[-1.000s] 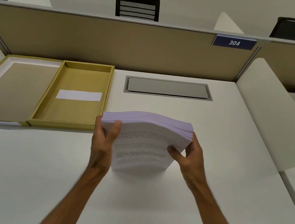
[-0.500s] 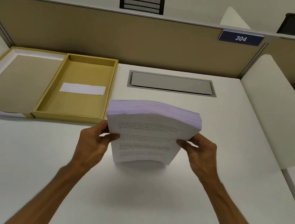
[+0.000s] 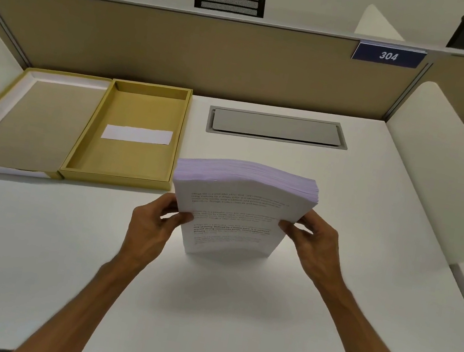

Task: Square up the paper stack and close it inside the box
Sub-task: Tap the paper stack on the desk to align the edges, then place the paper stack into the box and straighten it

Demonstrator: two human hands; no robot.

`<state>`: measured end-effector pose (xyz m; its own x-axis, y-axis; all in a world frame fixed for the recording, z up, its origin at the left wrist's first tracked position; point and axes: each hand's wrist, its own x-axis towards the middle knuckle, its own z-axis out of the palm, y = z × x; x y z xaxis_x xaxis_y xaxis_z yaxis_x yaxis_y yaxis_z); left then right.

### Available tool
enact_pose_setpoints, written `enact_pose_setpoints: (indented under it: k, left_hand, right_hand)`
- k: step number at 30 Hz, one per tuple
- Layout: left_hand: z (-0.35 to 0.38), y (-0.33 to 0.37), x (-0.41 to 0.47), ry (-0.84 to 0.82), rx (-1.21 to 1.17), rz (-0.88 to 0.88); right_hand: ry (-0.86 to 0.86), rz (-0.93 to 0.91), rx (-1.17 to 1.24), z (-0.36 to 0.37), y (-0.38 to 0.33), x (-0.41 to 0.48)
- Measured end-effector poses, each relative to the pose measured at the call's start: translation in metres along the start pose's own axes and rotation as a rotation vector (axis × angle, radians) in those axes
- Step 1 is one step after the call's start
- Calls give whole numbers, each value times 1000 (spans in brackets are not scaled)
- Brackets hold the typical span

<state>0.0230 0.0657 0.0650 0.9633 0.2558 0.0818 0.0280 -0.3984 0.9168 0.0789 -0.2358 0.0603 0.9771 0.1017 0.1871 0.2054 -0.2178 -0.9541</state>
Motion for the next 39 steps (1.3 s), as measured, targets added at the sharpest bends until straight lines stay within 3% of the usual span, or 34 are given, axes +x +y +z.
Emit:
enact_pose_setpoints:
  k: [11, 17, 27, 39]
  left_hand:
    - [1, -7, 12, 44, -23, -99]
    - [-26, -9, 24, 3, -270, -232]
    - [-92, -40, 60, -10, -313, -413]
    - [-195, -62, 153, -61, -312, -412]
  right_hand:
    - [-99, 99, -34, 10, 7, 17]
    - [-166, 249, 96, 34, 0, 34]
    - [-178, 424, 98, 118, -6, 59]
    - [-71, 444, 61, 233, -41, 123]
